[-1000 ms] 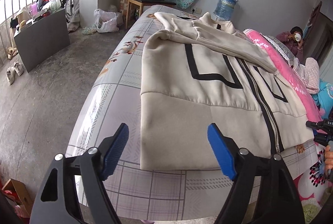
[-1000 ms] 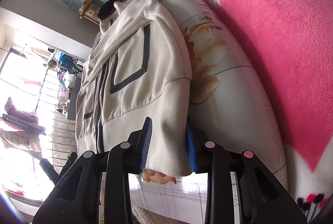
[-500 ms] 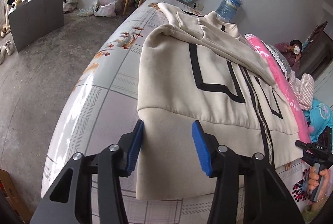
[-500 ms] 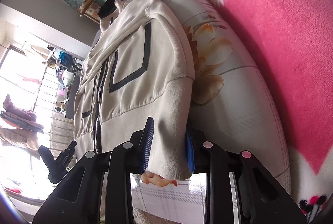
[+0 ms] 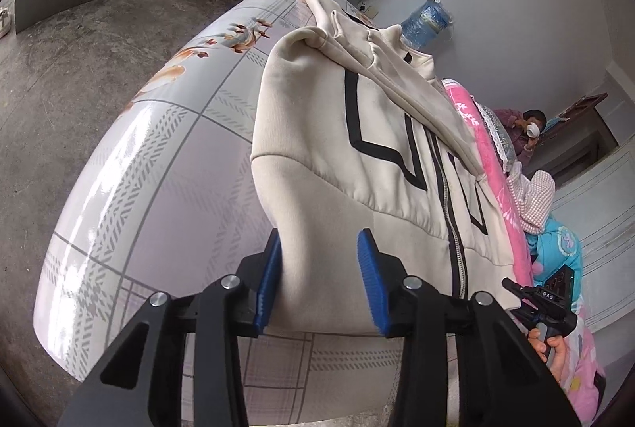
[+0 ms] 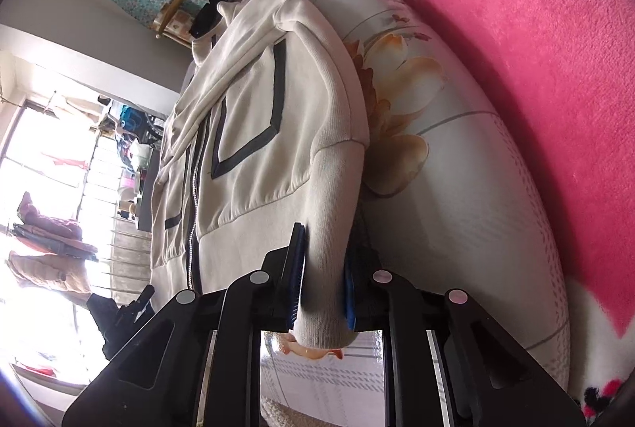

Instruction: Fold large clothes

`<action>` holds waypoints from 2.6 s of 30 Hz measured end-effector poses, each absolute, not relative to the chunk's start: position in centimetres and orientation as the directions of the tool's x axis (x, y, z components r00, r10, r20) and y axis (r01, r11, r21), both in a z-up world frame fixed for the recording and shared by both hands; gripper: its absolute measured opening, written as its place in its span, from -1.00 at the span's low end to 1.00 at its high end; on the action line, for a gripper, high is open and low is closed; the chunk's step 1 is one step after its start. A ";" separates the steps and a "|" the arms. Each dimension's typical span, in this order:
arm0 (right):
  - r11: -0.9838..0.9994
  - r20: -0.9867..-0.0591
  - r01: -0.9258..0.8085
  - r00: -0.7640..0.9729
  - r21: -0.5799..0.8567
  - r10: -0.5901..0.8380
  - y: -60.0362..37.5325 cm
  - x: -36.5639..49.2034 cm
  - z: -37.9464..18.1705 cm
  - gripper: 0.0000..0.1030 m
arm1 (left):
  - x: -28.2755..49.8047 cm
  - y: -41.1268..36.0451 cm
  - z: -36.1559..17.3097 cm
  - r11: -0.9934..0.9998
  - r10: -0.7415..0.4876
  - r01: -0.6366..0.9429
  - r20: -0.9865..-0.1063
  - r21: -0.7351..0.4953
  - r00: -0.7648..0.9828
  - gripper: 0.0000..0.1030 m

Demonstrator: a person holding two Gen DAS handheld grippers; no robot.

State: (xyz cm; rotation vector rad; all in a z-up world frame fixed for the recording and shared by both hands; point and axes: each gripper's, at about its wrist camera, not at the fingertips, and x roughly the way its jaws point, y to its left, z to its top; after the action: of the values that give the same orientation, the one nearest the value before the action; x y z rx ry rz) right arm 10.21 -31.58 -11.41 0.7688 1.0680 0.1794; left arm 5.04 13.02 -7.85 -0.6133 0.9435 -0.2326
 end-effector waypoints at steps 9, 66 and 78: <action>0.724 -0.715 0.222 0.495 0.653 0.494 -31.5 9.1 -11.7 -0.82 | 4.6 11.6 -7.6 0.863 -0.374 -0.072 -0.728 -0.501 0.575 -0.36; 0.632 -0.551 0.143 0.655 0.762 0.517 -31.8 9.4 -5.0 -0.93 | 8.5 12.9 -0.2 0.882 -0.346 -0.034 -0.696 -0.469 0.629 -0.88; 0.496 -0.484 0.203 0.688 0.844 0.541 -34.1 16.4 -8.2 -0.67 | 15.2 15.7 -2.6 0.770 -0.456 -0.101 -0.654 -0.630 0.603 -0.74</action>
State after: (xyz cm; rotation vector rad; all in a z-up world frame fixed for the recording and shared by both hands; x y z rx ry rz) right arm 16.45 -34.05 -8.18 1.0597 0.8212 0.2351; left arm 15.21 15.70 -2.64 -0.6813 0.9157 -0.2251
